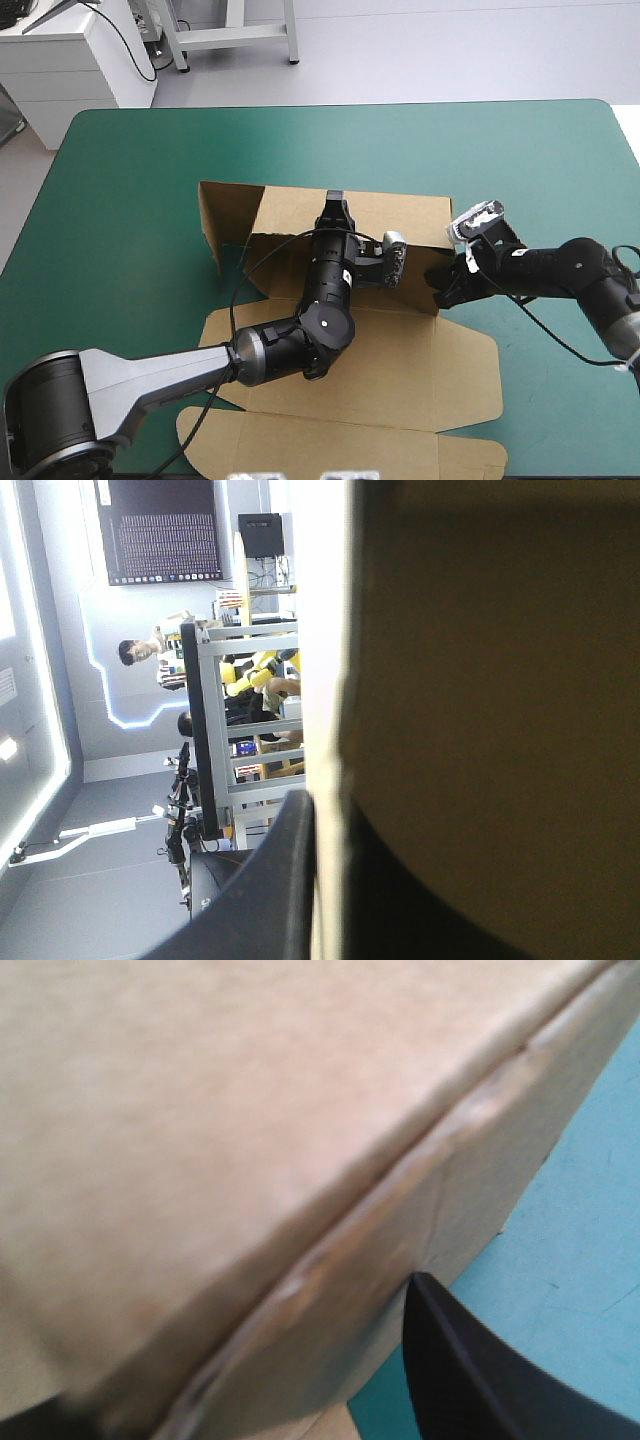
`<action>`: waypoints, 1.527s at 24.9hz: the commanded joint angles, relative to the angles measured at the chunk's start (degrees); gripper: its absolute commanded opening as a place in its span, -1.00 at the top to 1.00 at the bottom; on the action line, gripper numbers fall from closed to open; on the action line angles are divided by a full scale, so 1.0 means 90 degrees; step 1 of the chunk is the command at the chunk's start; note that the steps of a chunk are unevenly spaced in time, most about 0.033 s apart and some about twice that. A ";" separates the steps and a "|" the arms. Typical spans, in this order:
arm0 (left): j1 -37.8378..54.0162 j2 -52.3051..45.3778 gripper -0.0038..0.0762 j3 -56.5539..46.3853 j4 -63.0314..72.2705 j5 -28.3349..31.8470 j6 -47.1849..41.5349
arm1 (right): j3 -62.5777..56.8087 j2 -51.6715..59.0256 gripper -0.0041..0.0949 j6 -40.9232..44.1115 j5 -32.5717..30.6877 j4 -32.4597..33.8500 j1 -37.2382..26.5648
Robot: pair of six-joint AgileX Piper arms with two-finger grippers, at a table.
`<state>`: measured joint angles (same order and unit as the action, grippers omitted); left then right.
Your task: Fold the box
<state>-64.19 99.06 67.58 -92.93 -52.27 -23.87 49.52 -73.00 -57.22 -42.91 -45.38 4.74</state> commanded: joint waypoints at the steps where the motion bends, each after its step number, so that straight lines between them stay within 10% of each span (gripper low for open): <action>1: -0.0035 -0.0207 0.92 0.0240 -0.0120 -0.0093 -0.0170 | 0.0139 -0.0156 -0.01 -0.0090 0.0809 -0.0681 -0.0027; 4: -0.0035 -0.0207 0.92 0.0318 -0.0136 -0.0095 -0.0219 | 0.0139 -0.0234 0.06 -0.0158 0.1409 -0.1214 -0.0027; 10: -0.0035 -0.0207 0.92 0.0318 -0.0123 -0.0041 -0.0396 | 0.0139 -0.0234 0.93 -0.0352 0.1521 -0.1266 -0.0027; 33: -0.0035 -0.0207 0.90 0.0318 -0.0175 -0.0050 -0.0561 | 0.0150 -0.0195 0.91 -0.0797 0.1375 -0.0529 -0.0027; 38: -0.0023 -0.0207 0.30 0.0318 -0.0215 -0.0050 -0.0605 | 0.0150 -0.0206 0.91 -0.0704 0.1640 -0.0518 -0.0027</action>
<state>-64.31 99.68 69.01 -93.29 -50.22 -27.99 49.48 -76.38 -63.23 -28.79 -49.68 4.74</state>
